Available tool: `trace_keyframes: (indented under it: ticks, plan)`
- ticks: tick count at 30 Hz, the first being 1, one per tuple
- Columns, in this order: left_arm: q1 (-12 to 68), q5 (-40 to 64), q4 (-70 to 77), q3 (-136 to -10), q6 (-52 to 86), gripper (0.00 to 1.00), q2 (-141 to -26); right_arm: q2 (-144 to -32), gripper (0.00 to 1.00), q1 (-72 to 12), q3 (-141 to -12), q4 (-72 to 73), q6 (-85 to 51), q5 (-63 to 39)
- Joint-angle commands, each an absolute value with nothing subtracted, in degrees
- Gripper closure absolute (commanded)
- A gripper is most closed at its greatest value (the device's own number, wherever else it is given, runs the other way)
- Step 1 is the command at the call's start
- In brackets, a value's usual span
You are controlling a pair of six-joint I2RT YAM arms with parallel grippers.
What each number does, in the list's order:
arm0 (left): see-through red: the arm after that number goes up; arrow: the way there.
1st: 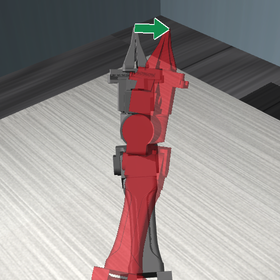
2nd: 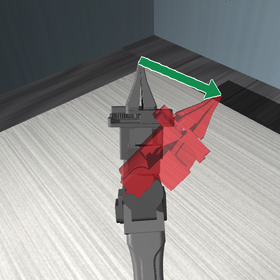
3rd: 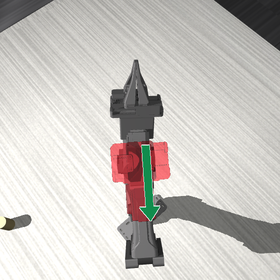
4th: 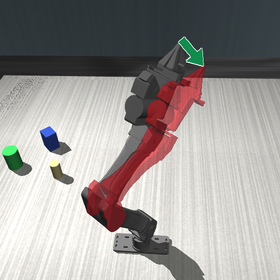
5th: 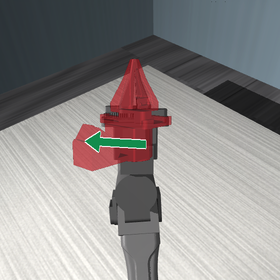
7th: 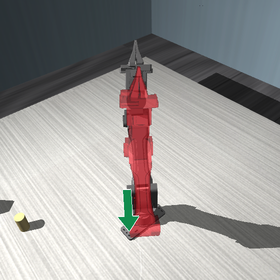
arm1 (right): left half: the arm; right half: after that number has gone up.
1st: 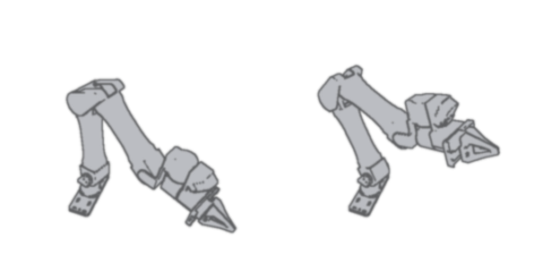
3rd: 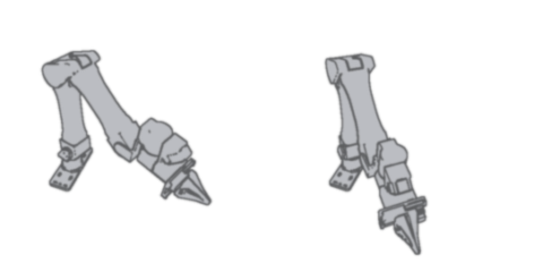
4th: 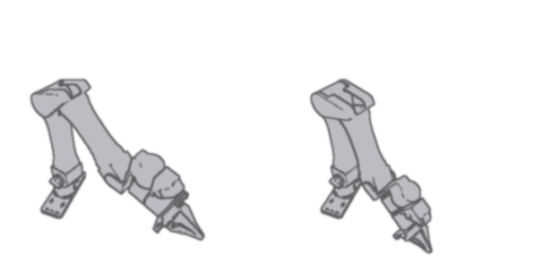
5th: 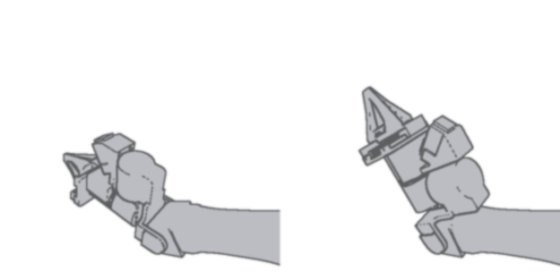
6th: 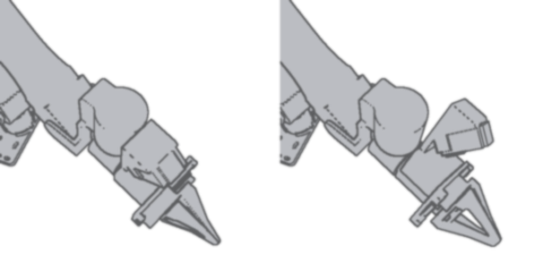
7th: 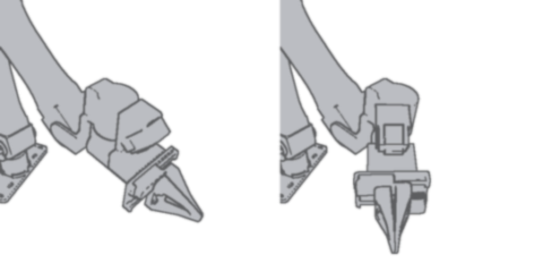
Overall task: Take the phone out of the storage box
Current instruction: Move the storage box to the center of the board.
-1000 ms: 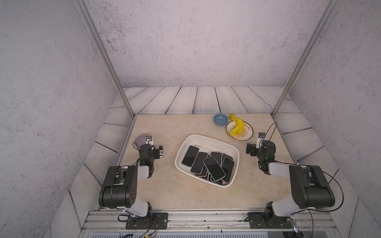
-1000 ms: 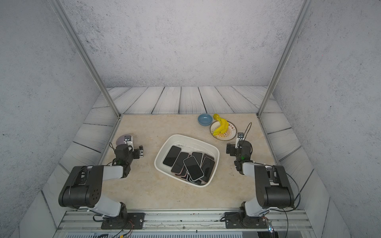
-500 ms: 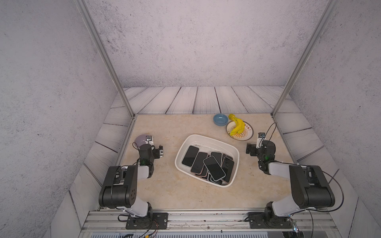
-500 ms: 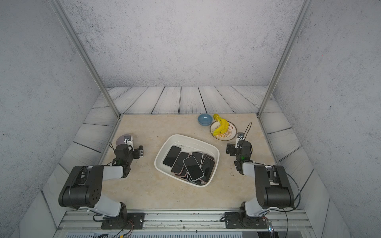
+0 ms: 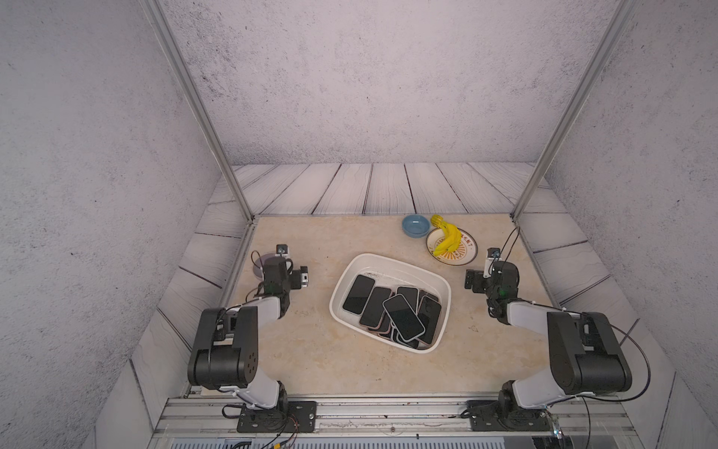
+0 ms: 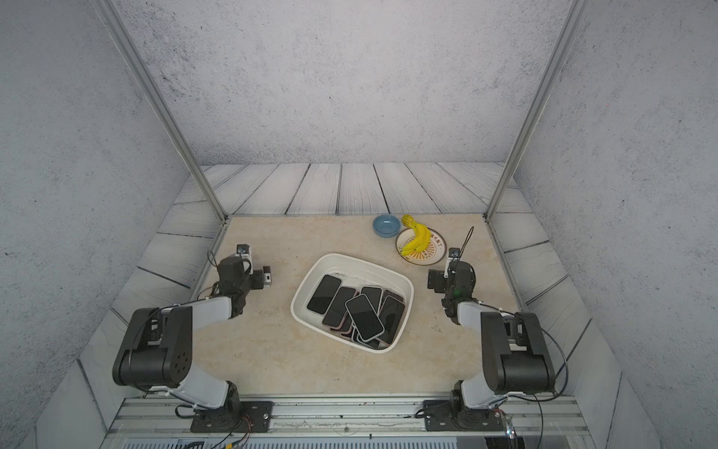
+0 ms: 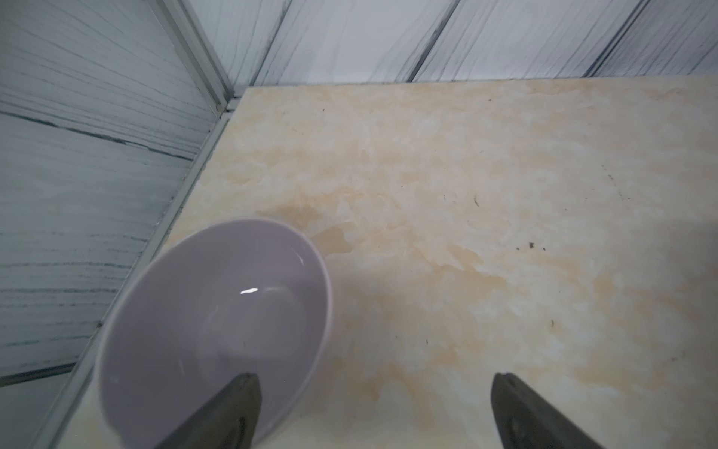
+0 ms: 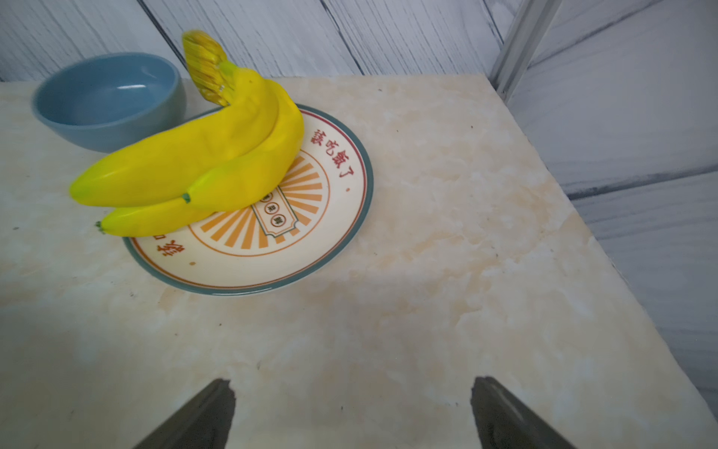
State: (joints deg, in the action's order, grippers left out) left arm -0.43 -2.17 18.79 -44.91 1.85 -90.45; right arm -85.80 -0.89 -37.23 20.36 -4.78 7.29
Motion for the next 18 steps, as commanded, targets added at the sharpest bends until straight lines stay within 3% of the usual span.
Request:
trace_keyframes:
  ticks: [1,5,9,12,18]
  plan:
    - [-0.92,-1.74,-2.42,-55.99,5.23,0.01,-88.32,-81.70,0.00,-0.52,-48.44,-0.01,-10.87,10.53]
    - [-1.05,4.57,-11.10,-60.49,10.18,0.02,-83.56,-83.84,0.00,-0.57,-61.45,-16.66,-17.64,2.14]
    - [-0.98,16.61,-22.72,-64.31,14.65,0.01,-79.94,-88.23,0.03,-1.69,-74.22,-32.49,-19.35,-13.19]
    - [-0.08,25.31,-30.62,-64.85,19.01,0.02,-78.82,-89.63,0.03,-6.96,-80.71,-44.03,-18.81,-13.65]
    - [5.71,19.76,-45.97,-63.98,15.17,0.02,-74.73,-90.46,0.03,-20.49,-84.76,-65.55,-20.86,-7.08]
